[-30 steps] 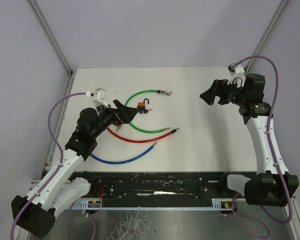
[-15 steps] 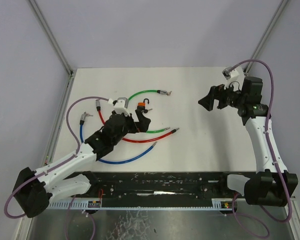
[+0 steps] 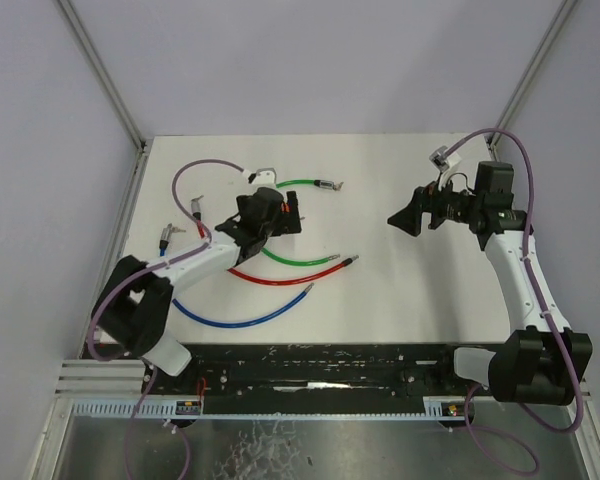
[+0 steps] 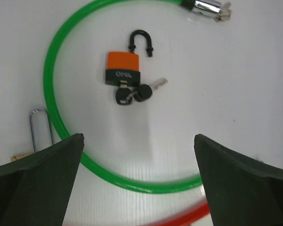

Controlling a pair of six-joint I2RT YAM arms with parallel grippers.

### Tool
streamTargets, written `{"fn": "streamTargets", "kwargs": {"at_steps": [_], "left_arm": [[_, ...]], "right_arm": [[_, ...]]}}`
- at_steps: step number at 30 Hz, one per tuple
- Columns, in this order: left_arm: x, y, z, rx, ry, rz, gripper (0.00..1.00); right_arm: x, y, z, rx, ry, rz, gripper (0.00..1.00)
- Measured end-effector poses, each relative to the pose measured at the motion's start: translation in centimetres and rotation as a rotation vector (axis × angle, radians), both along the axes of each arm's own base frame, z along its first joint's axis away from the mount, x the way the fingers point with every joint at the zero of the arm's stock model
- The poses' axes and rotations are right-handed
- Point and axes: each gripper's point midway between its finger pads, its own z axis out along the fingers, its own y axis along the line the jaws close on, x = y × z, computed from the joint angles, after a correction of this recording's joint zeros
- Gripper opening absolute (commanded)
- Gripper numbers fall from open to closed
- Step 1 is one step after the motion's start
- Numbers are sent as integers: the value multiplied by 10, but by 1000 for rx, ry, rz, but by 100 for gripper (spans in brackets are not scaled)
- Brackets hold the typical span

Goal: Lock with the key
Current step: Pick up the lock from the center of the board.

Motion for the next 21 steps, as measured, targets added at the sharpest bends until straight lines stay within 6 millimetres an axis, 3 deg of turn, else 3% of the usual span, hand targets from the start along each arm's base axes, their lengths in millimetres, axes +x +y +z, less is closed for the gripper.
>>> {"fn": "streamTargets", "kwargs": {"at_steps": [3,7,14,21], "left_arm": [[24,10,-7,77,21,31,98],[45,40,-19,135,63,77,97],[49,79,-32,152,137,92,96],[54,88,-40,129,182,49,93]], "right_arm": [[-2,1,-3,-20,-3,20,100],[-3,5,-5,-44,-4,44,100],[-2,11,-14,-89,18,76,100],[-4,15,-18,-108,26,95,100]]}}
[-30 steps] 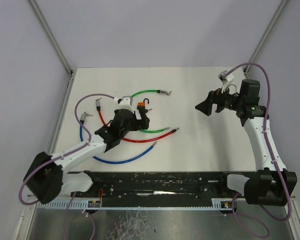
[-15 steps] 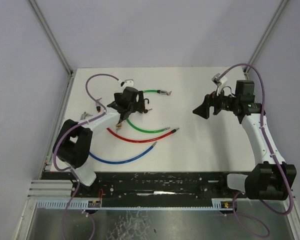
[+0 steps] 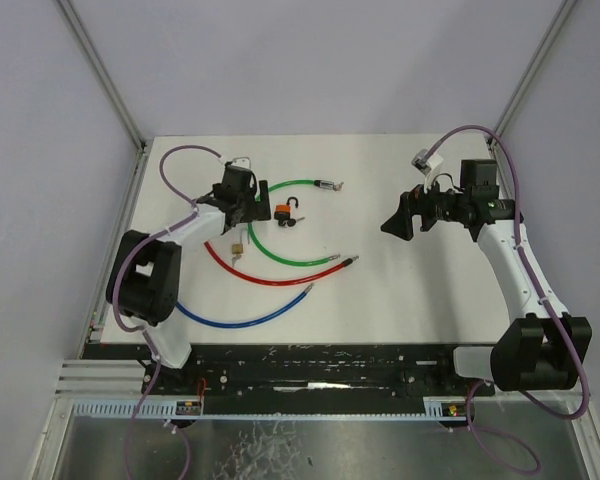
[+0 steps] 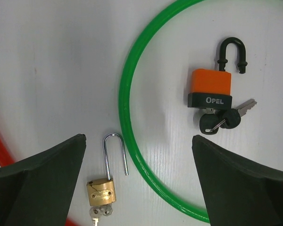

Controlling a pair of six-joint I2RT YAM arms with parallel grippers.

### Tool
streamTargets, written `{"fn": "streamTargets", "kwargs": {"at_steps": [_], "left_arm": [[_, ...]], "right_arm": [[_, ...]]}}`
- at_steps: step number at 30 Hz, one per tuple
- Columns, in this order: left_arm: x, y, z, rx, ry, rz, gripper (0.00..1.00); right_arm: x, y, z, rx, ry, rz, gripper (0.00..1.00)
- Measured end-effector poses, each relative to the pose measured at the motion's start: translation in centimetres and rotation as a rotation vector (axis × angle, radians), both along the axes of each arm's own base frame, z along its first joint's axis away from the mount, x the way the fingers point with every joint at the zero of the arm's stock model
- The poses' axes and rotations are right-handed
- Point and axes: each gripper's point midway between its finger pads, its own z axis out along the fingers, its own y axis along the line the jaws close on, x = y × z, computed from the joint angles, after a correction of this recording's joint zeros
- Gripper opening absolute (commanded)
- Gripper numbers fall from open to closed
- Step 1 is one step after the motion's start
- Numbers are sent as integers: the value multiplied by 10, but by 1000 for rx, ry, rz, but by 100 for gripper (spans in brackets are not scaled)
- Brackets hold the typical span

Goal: Lock with the key
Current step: Pick up the lock from the center of the board.

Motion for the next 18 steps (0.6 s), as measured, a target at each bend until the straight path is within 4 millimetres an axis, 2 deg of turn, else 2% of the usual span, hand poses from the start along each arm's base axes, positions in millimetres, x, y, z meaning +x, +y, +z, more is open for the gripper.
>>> {"fn": "streamTargets", "kwargs": {"at_steps": [4,7,12,18], "left_arm": [[9,-2,-11,2,30,-21,89],[17,-5,-16,11,47,-37,82],[36,-7,-18,26,61,-54,62],[56,0,-18,8,71,-52,53]], "right_arm": [[1,-2,-3,-13,7,-6,100],[0,-2,-4,-14,13,-6,100],[0,-1,-3,-16,12,-2,100],[0,-1,-3,-17,8,2,100]]}}
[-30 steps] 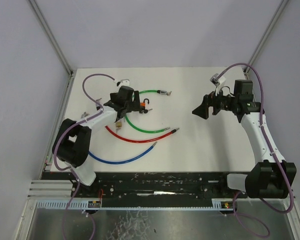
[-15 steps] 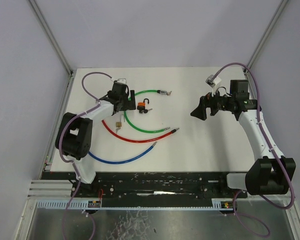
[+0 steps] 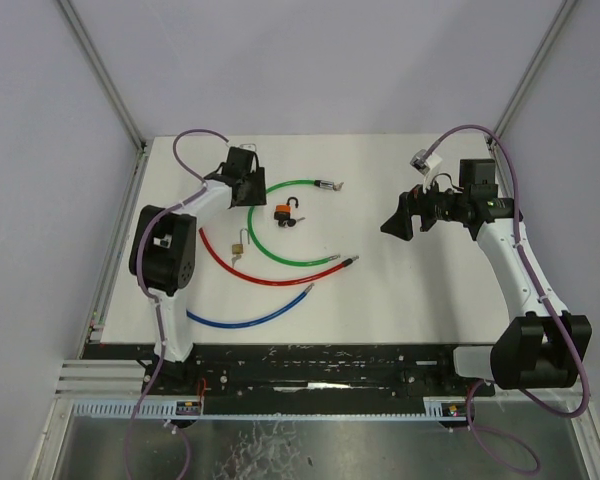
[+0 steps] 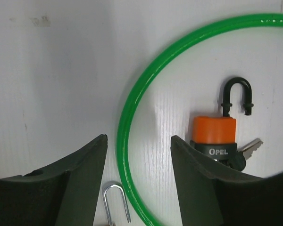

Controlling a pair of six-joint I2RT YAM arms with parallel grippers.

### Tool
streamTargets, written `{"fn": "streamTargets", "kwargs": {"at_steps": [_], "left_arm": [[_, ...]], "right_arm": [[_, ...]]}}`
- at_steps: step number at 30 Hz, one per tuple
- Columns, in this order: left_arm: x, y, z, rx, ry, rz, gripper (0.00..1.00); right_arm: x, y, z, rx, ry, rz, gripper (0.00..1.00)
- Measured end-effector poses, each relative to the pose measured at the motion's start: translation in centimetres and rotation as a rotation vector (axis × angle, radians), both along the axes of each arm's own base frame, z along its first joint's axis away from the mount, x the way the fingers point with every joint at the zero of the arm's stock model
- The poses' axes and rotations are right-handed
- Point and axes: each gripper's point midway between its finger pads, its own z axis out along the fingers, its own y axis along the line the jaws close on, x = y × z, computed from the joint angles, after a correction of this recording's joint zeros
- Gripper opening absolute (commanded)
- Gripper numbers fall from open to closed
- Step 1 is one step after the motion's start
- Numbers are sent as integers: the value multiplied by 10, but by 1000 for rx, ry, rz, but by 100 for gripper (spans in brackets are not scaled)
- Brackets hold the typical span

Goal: Lock with the key
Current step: Pick up the lock from the center of the board.

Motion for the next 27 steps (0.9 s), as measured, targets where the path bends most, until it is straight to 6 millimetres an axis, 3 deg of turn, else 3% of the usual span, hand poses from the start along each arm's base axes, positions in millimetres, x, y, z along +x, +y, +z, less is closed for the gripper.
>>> {"fn": "streamTargets", "kwargs": {"at_steps": [8,14,27], "left_arm": [[18,7,-19,-18,62,7,42],[22,7,-37,-11,114,7,26],[19,13,-42,17,142,21,27]], "right_arm": [[0,0,0,0,0,0,100],[0,0,0,0,0,0,100],[0,0,0,0,1,1,100]]}}
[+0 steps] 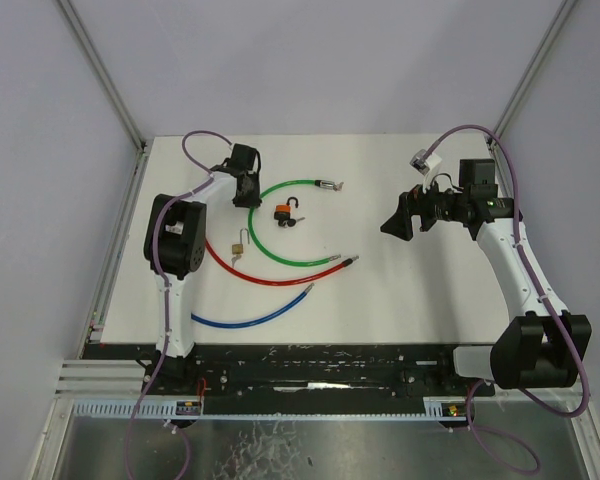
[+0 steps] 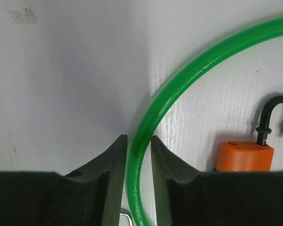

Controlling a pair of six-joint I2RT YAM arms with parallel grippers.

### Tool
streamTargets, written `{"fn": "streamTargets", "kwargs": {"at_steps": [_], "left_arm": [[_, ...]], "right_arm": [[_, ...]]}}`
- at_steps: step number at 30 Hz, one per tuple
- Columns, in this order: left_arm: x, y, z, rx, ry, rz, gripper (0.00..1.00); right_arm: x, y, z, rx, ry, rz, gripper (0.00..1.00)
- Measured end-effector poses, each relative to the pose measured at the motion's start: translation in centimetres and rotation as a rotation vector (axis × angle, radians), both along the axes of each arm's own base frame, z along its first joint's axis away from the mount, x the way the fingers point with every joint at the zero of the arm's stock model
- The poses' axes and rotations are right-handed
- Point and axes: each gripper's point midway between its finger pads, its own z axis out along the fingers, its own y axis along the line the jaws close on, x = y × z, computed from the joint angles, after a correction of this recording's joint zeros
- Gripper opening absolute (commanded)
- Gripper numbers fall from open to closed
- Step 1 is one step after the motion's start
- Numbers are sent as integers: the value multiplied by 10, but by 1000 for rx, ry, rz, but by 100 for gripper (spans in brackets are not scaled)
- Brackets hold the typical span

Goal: Lock with the key
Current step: Pick up the lock from the center of the board.

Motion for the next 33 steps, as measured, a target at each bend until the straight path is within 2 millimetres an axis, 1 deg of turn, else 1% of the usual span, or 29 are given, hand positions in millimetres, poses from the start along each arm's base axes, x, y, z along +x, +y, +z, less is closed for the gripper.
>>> {"fn": "streamTargets", "kwargs": {"at_steps": [3,9,12,16,19,24,26,29,31,33], "left_arm": [[-1,1,-3,3,7,1,29],[-1,3,-3,21,11,7,28],[0,3,-3,28,10,7,22],[1,3,-3,33,9,-3,8],[1,3,-3,38,9,-10,0],[2,5,0,43,1,-3,0],[3,5,7,44,-13,0,0],[5,2,28,34,-59,-1,0],[1,0,51,25,-109,-6,0],[-3,-3,79,15,-169,-12,0]], "right_arm": [[0,0,0,0,0,1,100],[0,0,0,-1,-1,1,100],[0,0,0,-1,-1,1,100],[0,0,0,-1,-1,2,100],[0,0,0,0,-1,2,100],[0,2,0,10,5,7,100],[0,4,-2,21,14,16,100],[3,6,-6,30,32,19,100],[3,9,-8,46,41,27,100],[3,12,-10,68,48,29,100]]}}
